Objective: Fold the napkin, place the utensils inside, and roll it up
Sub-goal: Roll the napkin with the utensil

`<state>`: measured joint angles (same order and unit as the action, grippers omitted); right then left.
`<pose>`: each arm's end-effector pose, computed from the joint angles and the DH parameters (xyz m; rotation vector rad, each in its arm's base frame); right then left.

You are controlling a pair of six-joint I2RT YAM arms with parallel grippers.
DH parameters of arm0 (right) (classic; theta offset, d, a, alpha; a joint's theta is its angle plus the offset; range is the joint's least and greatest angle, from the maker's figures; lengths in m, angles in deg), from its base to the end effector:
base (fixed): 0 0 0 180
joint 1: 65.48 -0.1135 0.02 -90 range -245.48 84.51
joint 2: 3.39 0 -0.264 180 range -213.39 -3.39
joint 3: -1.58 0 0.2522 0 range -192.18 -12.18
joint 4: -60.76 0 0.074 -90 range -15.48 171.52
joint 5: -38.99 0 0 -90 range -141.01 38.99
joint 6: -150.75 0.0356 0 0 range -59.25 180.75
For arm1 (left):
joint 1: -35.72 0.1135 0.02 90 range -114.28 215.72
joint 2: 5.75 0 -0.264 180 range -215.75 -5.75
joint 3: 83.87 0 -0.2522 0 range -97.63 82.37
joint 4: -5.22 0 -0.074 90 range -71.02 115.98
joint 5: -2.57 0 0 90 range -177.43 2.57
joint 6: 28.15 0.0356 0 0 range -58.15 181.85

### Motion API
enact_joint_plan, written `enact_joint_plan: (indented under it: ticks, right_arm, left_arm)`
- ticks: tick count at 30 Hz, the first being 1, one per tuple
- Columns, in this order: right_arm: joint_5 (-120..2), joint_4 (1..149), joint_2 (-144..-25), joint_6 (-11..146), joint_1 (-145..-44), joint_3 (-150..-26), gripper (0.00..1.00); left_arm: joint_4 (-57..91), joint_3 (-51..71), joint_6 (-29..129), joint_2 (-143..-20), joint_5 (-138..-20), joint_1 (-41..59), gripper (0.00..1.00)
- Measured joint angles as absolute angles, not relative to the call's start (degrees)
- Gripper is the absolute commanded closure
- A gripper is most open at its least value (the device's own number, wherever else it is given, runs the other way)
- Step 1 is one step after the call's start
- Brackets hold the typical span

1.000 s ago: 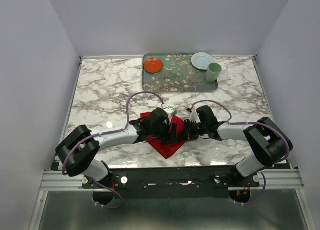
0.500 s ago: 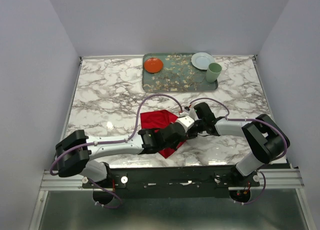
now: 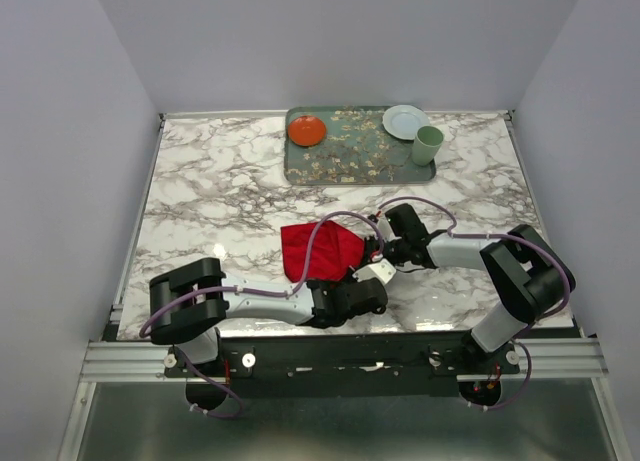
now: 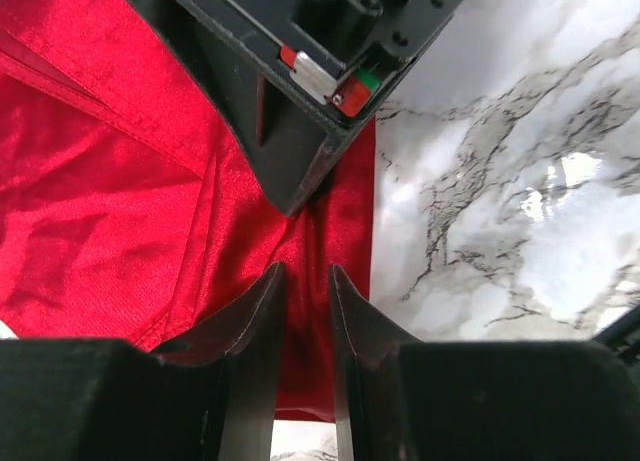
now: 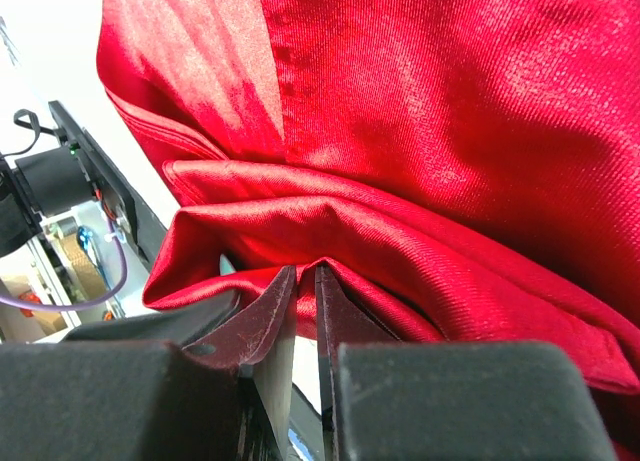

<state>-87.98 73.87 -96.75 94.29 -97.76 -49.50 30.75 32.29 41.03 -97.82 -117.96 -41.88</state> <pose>0.2255 0.1678 0.1231 -0.2534 2.7235 1.2241 0.0850 -0.3024 0.1736 0.9269 2.1536 -0.1622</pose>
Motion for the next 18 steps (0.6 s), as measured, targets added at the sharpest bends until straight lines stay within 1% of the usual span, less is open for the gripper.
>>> enact_joint_plan:
  ticks: [4,6,11,12,13,18]
  right_arm:
    - [-88.16,74.2,-96.78,94.31,-97.76,-49.5,0.79]
    - [-88.22,74.24,-96.78,94.31,-97.76,-49.5,0.79]
    - [-88.77,74.24,-97.06,94.31,-97.76,-49.52,0.79]
    - [-88.84,74.24,-97.1,94.31,-97.76,-49.52,0.79]
    - [-88.9,74.24,-97.15,94.31,-97.76,-49.52,0.79]
    - [-89.03,74.24,-97.17,94.31,-97.76,-49.52,0.79]
  left_arm:
    - [30.53,32.29,41.03,-99.66,-118.87,-42.04,0.63]
    - [30.46,32.29,41.01,-99.9,-118.85,-42.06,0.63]
    - [32.28,31.63,40.53,-99.59,-118.94,-42.54,0.67]
    - [33.24,30.98,40.31,-99.27,-118.92,-42.76,0.69]
    - [33.78,30.58,40.23,-99.03,-118.92,-42.85,0.74]
    - [34.75,27.28,39.74,-94.98,-117.15,-43.13,0.79]
